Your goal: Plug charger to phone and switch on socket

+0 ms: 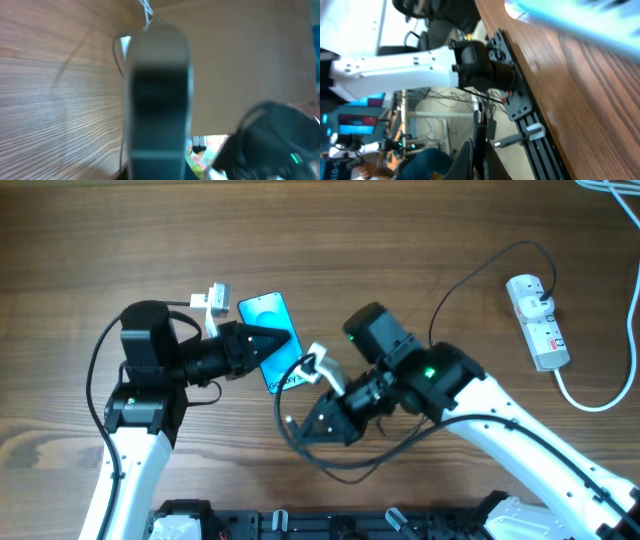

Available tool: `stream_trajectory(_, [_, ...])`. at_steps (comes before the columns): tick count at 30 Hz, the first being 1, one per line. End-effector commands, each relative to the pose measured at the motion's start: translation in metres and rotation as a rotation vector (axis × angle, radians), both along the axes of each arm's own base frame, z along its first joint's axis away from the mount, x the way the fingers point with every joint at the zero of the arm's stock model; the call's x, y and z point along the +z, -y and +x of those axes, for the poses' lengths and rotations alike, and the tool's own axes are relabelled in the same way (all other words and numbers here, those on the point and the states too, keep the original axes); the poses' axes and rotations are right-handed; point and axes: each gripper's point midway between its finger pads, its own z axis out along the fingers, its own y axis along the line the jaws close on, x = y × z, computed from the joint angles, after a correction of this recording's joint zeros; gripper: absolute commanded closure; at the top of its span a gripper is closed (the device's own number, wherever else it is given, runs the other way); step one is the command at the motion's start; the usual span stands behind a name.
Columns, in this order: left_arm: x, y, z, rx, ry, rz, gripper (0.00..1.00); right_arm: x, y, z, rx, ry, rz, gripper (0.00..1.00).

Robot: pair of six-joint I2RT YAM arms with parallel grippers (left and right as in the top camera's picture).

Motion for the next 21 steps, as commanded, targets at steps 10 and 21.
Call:
stream_trajectory(10, [0.027,0.001,-0.010,-0.079,0.043,-0.089,0.96,0.018,0.002,0.034,-0.120,-0.014,0.065,0.96])
stream_trajectory(21, [0.043,0.003,-0.009,-0.103,0.110,-0.111,0.96,0.037,-0.007,0.039,-0.107,-0.004,0.155,0.96])
